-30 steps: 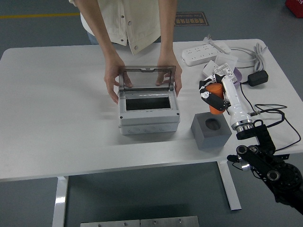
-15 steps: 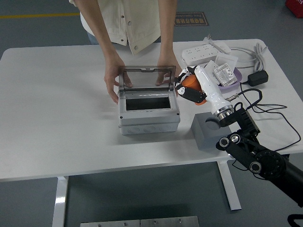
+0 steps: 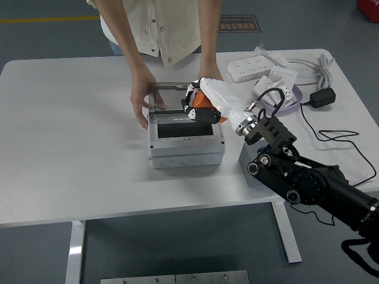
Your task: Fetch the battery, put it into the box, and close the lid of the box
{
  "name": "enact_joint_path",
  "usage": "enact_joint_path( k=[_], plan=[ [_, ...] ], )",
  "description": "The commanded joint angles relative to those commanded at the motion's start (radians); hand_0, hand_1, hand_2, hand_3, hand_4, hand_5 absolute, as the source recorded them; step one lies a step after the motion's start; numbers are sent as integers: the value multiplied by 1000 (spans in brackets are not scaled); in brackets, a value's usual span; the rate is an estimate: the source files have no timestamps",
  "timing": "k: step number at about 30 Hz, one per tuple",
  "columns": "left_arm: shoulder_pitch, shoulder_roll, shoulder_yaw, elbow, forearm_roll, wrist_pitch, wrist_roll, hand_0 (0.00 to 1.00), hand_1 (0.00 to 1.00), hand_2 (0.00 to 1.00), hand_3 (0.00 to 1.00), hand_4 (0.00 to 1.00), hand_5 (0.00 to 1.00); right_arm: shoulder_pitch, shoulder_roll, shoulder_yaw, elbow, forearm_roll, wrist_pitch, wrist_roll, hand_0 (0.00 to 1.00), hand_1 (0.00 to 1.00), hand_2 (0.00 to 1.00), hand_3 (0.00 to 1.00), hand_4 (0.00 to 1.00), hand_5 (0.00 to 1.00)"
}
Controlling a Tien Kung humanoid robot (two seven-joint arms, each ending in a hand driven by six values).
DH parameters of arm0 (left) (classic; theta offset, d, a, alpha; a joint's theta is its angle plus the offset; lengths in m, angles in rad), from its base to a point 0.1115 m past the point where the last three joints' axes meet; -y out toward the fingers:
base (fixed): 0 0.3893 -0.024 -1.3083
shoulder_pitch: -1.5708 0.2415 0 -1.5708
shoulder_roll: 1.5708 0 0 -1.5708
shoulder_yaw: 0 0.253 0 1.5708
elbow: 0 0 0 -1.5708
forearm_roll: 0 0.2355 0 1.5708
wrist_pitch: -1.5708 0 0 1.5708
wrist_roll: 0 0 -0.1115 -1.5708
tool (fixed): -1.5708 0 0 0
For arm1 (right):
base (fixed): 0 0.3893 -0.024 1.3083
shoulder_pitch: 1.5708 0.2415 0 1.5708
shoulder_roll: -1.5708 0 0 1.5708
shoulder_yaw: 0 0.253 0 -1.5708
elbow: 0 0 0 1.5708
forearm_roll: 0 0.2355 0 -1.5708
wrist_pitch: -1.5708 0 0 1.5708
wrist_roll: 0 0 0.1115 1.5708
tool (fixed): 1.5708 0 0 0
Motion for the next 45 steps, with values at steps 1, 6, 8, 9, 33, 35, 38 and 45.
enact_joint_path(
  k=[1, 6, 8, 9, 33, 35, 38, 45],
  plan=[
    [0, 1, -1, 0, 2, 0, 1, 643, 747, 617, 554, 704, 238, 19, 7, -19, -11, -4, 5, -5, 82, 220, 252, 248, 2, 2],
    [0, 7, -4, 0, 7, -2, 3, 643, 747, 617, 554, 703, 238, 84, 40, -92, -61, -15, 24, -25, 82, 220, 252, 248, 2, 2],
    [-1, 8, 0, 0, 4, -2, 2, 643, 747, 617, 554, 703, 238, 105, 55, -122, -85, -15, 31, -30, 82, 220, 252, 248, 2, 2],
    [-2, 9, 2, 0, 4, -2, 2, 643, 747, 617, 554, 703, 238, 115, 62, -137, -96, -14, 33, -33, 82, 220, 252, 248, 2, 2],
    [-11, 12, 30, 0, -16, -4, 2, 643, 747, 617, 554, 704, 238, 150, 115, -212, -191, -21, 81, -29, 144, 204, 228, 249, 2, 2],
    [-13, 12, 39, 0, -24, -4, 0, 643, 747, 617, 554, 704, 238, 150, 116, -212, -192, -24, 76, -29, 201, 287, 338, 454, 126, 2],
    [-14, 12, 42, 0, -27, -4, 0, 643, 747, 617, 554, 704, 238, 150, 117, -214, -192, -28, 70, -31, 201, 287, 338, 454, 126, 2],
    [-16, 11, 37, 0, -21, -4, 1, 643, 747, 617, 554, 703, 238, 147, 120, -223, -192, -35, 62, -29, 189, 315, 386, 562, 464, 138]
  ],
)
